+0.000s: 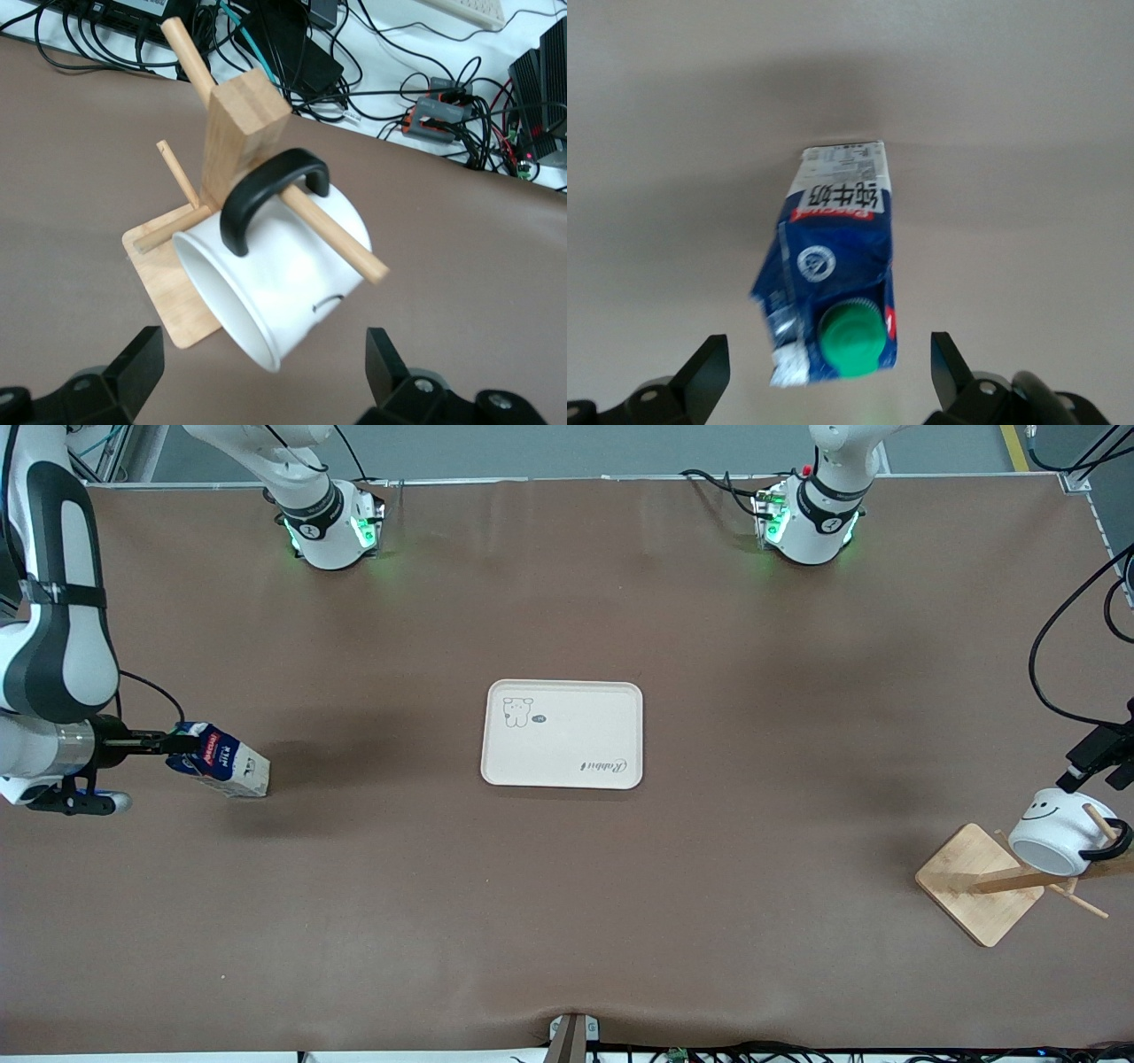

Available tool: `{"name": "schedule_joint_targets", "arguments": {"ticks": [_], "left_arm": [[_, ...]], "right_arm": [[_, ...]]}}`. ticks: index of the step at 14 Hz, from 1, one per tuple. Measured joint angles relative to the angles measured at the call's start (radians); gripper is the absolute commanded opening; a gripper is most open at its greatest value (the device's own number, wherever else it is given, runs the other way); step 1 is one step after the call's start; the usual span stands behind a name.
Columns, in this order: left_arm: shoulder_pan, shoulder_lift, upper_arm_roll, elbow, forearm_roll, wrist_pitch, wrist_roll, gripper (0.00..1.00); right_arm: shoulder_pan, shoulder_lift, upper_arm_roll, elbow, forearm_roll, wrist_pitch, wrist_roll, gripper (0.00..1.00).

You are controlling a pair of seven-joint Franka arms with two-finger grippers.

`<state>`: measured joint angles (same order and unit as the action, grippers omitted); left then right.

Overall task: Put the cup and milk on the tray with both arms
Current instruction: 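Grasp the milk carton with the right gripper while the left gripper grasps the mug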

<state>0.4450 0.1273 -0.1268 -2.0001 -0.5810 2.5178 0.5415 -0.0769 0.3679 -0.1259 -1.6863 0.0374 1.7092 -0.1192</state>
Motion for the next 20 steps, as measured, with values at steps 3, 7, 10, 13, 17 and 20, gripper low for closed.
{"name": "schedule_joint_targets", "arguments": {"ticks": [3,7,10,13,17,20], "left_arm": [[-0.005,0.037,-0.016,0.003,-0.047,0.046,0.015,0.91],[-0.008,0.061,-0.035,0.026,-0.053,0.058,0.015,0.71],[-0.009,0.072,-0.048,0.04,-0.066,0.058,0.014,0.41],[-0.009,0.072,-0.058,0.043,-0.073,0.058,0.012,0.2],[-0.01,0.073,-0.076,0.05,-0.074,0.058,0.01,0.0],[-0.01,0.072,-0.083,0.056,-0.074,0.052,0.011,0.0]], "right_arm": [[-0.008,-0.001,0.0,-0.028,0.001,0.019,0.0,1.0],[-0.008,-0.003,0.001,-0.047,0.002,0.02,0.0,1.0],[-0.006,-0.003,0.003,-0.066,0.002,0.043,0.0,1.0],[-0.006,-0.017,0.004,-0.136,0.003,0.163,-0.001,0.97],[-0.005,-0.042,0.008,-0.24,0.004,0.346,-0.001,0.06],[-0.004,-0.056,0.015,-0.247,0.048,0.327,-0.02,0.0]]}}
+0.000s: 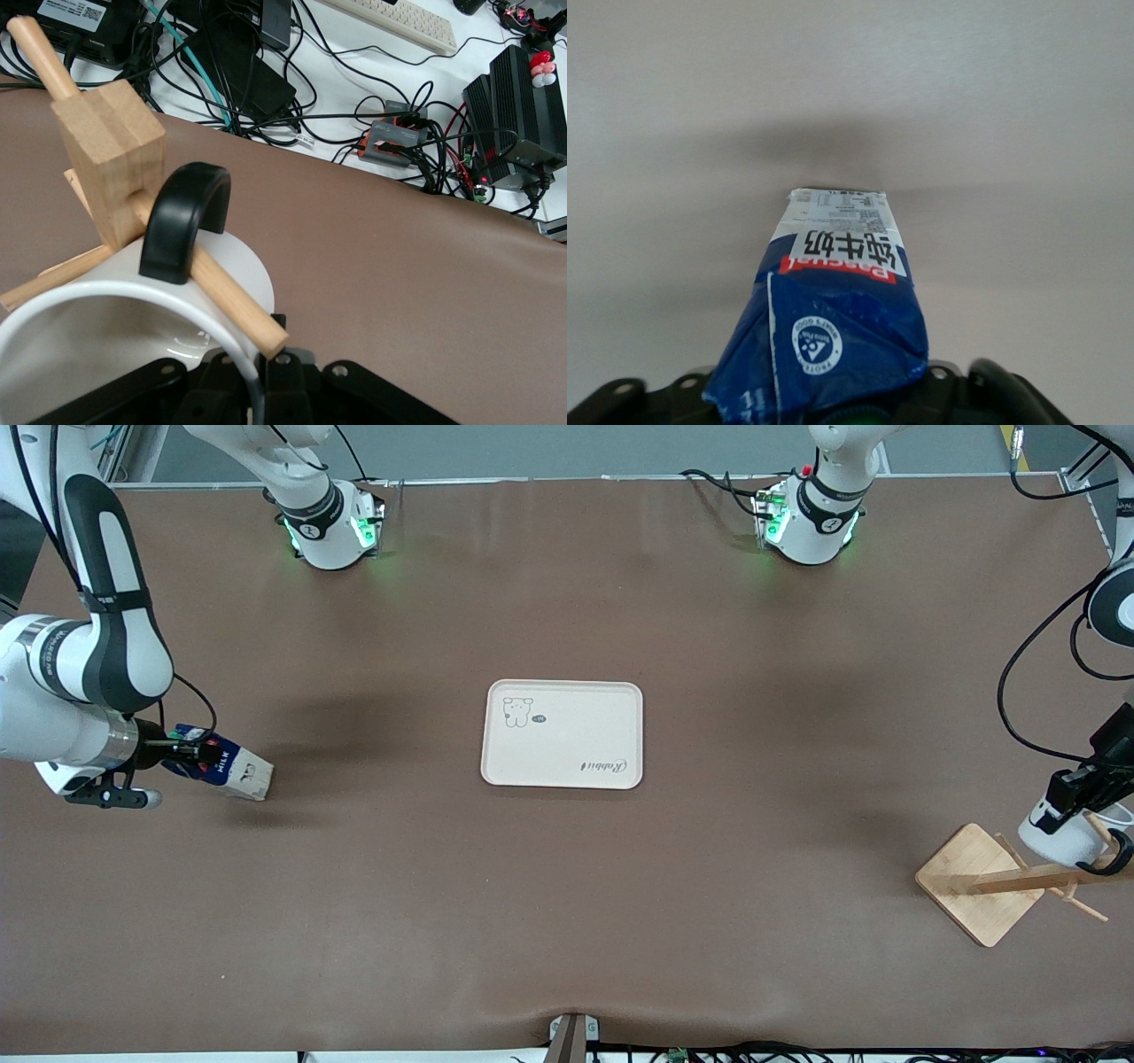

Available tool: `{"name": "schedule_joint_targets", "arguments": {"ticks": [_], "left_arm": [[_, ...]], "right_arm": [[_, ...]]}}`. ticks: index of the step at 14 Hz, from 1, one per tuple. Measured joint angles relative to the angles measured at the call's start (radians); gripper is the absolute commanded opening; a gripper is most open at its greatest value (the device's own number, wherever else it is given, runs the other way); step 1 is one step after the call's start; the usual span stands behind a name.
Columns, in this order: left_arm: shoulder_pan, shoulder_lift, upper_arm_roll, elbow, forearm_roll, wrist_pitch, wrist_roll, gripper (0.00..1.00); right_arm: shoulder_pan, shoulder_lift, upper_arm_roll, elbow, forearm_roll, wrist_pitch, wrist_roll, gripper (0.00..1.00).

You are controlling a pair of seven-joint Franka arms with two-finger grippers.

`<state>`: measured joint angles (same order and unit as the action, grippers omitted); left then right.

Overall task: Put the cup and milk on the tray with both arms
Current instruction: 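Grasp the milk carton with the right gripper while the left gripper grasps the mug, then lift the mug off the stand with the left gripper toward the tray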

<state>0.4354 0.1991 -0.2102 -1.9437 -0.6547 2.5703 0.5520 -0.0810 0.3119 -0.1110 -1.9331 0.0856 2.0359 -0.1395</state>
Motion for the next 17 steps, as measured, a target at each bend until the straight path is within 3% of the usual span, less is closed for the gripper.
{"name": "schedule_joint_targets", "arguments": {"ticks": [3,6,8,13,17], "left_arm": [[0.002,-0.004,-0.001,0.004,0.0,-0.025,0.002,0.0],[0.009,-0.034,-0.001,0.005,0.0,-0.121,-0.005,0.0],[0.014,-0.063,-0.001,0.006,0.018,-0.206,-0.028,0.0],[0.001,-0.109,-0.039,0.033,0.2,-0.357,-0.243,0.0],[-0.002,-0.113,-0.086,0.097,0.302,-0.459,-0.394,0.0]], "right_arm": [[0.0,-0.006,0.0,0.0,0.131,-0.082,-0.044,0.0],[0.0,-0.009,0.0,0.009,0.151,-0.117,-0.056,0.0],[0.0,-0.013,0.0,0.042,0.154,-0.218,-0.057,0.0],[0.013,-0.022,0.005,0.222,0.167,-0.538,0.004,0.0],[0.084,-0.025,0.012,0.395,0.168,-0.711,0.137,0.0]]}}
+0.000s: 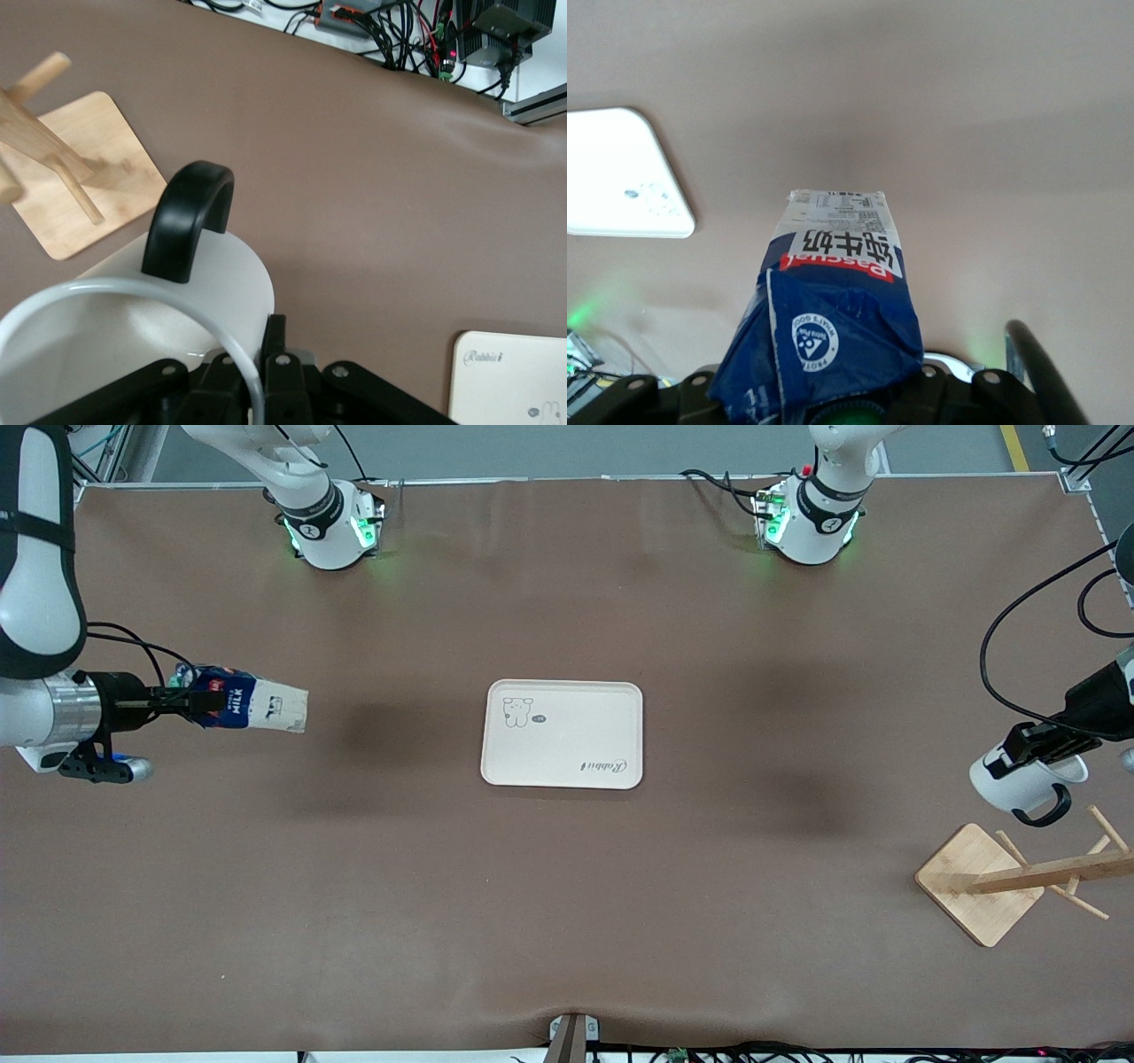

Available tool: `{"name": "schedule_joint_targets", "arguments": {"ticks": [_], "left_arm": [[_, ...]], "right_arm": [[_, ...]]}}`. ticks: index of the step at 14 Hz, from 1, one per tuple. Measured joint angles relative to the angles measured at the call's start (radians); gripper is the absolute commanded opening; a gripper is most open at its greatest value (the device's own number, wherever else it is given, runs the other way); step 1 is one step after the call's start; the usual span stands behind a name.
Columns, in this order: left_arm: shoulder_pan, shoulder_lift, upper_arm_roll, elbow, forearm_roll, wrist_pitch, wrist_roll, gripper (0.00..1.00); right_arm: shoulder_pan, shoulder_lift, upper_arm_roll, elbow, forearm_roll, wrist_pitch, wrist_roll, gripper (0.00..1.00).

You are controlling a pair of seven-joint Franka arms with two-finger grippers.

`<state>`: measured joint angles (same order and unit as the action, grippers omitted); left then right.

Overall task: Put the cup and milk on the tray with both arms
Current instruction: 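Lift the mug off the stand with the left gripper toward the tray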

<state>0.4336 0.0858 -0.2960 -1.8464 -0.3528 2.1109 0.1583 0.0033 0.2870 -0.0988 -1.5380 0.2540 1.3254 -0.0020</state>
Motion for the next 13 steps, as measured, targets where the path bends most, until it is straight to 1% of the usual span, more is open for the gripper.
{"name": "schedule_joint_targets", "arguments": {"ticks": [3,6,8,13], "left_arm": [[-0.001,0.0,-0.061,0.033,0.049,-0.051,-0.12,0.0],[-0.002,0.0,-0.119,0.04,0.07,-0.074,-0.204,0.0],[-0.002,0.0,-0.162,0.041,0.093,-0.084,-0.264,0.0],[-0.011,0.012,-0.319,0.041,0.227,-0.095,-0.495,0.0]], "right_arm": [[0.076,0.0,0.003,0.062,-0.006,-0.06,0.008,0.0],[0.15,0.0,0.005,0.1,-0.045,-0.06,-0.04,0.0],[0.193,-0.001,0.006,0.126,-0.065,-0.062,-0.03,0.0],[0.294,-0.001,0.008,0.143,-0.068,-0.072,0.093,0.0]]}}
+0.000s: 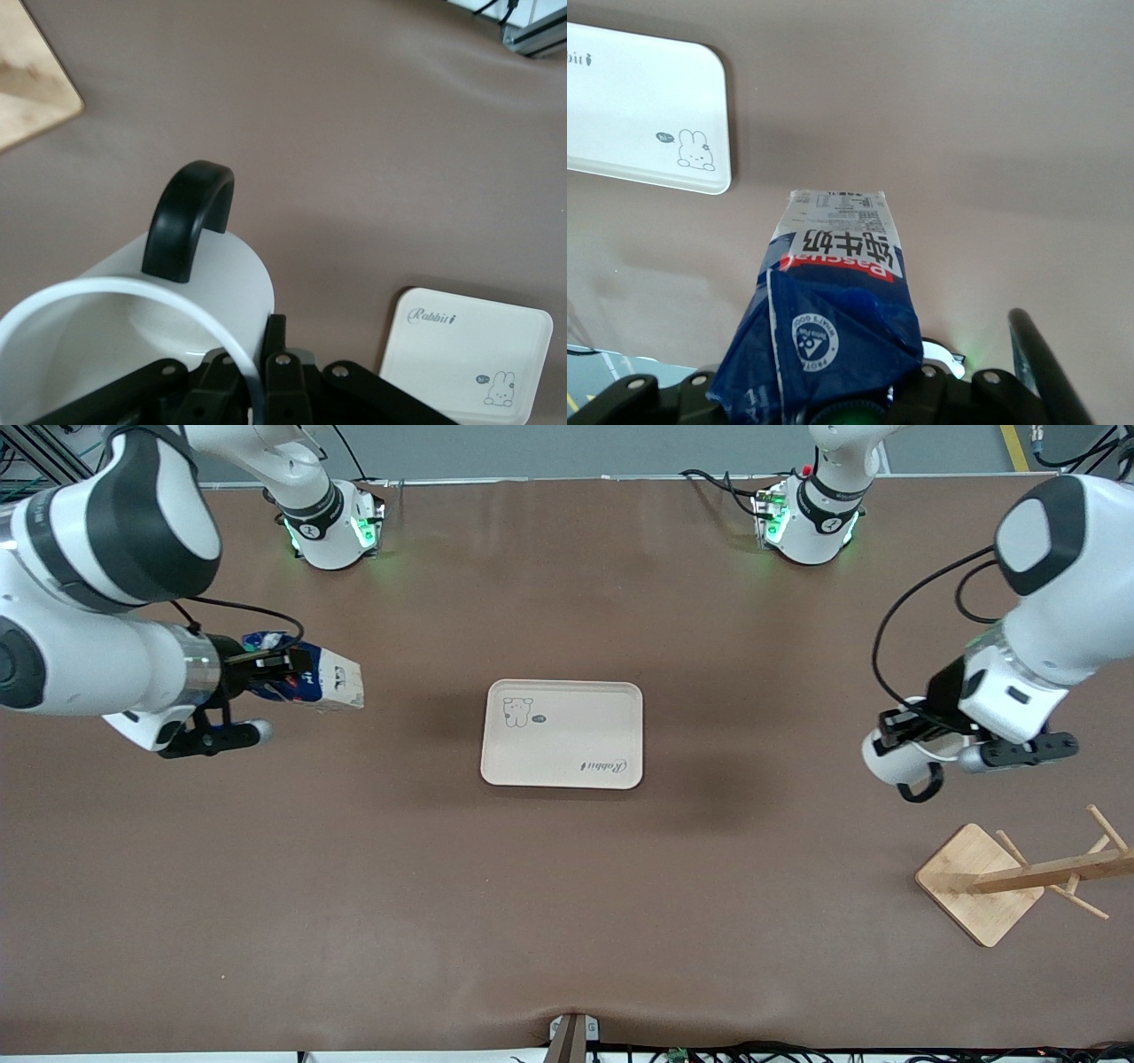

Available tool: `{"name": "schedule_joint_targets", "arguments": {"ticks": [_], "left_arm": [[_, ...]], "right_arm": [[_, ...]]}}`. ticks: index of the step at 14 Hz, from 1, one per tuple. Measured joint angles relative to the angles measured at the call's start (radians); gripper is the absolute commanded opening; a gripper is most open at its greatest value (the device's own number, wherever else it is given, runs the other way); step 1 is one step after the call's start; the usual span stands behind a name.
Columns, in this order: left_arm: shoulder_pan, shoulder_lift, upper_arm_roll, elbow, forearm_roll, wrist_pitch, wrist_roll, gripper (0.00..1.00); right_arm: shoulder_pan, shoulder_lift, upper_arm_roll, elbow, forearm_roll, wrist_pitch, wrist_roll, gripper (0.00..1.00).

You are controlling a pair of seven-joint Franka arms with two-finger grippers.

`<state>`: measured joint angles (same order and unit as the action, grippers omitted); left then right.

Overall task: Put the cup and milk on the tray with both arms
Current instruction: 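Lift the mug off the stand with the left gripper toward the tray, then lower the mug onto the tray with the left gripper and release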

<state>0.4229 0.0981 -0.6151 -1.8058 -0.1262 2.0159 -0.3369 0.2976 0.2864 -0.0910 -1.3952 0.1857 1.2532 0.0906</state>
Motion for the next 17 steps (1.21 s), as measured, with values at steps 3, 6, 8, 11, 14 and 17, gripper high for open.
{"name": "schedule_joint_targets", "arguments": {"ticks": [3,6,8,11,14,17], "left_arm": [[-0.074,0.038,-0.032,0.007,0.074,0.0,-0.162,0.0],[-0.186,0.1,-0.034,0.021,0.107,0.0,-0.364,0.0],[-0.259,0.151,-0.035,0.036,0.122,0.0,-0.491,0.0],[-0.355,0.235,-0.035,0.059,0.207,0.002,-0.678,0.0],[-0.438,0.315,-0.034,0.067,0.274,0.042,-0.868,0.0],[-0.504,0.398,-0.032,0.068,0.378,0.138,-1.073,0.0]], "right_arm": [[0.061,0.0,0.0,0.004,-0.005,0.001,0.074,0.0],[0.093,0.0,0.0,0.004,-0.009,0.004,0.135,0.0],[0.092,0.0,-0.005,0.004,-0.015,0.011,0.137,0.0],[0.087,0.0,-0.015,0.005,-0.014,0.036,0.137,0.0],[0.097,0.0,-0.008,0.005,-0.012,0.082,0.139,0.0],[0.099,0.001,-0.007,0.005,-0.006,0.088,0.14,0.0]]}}
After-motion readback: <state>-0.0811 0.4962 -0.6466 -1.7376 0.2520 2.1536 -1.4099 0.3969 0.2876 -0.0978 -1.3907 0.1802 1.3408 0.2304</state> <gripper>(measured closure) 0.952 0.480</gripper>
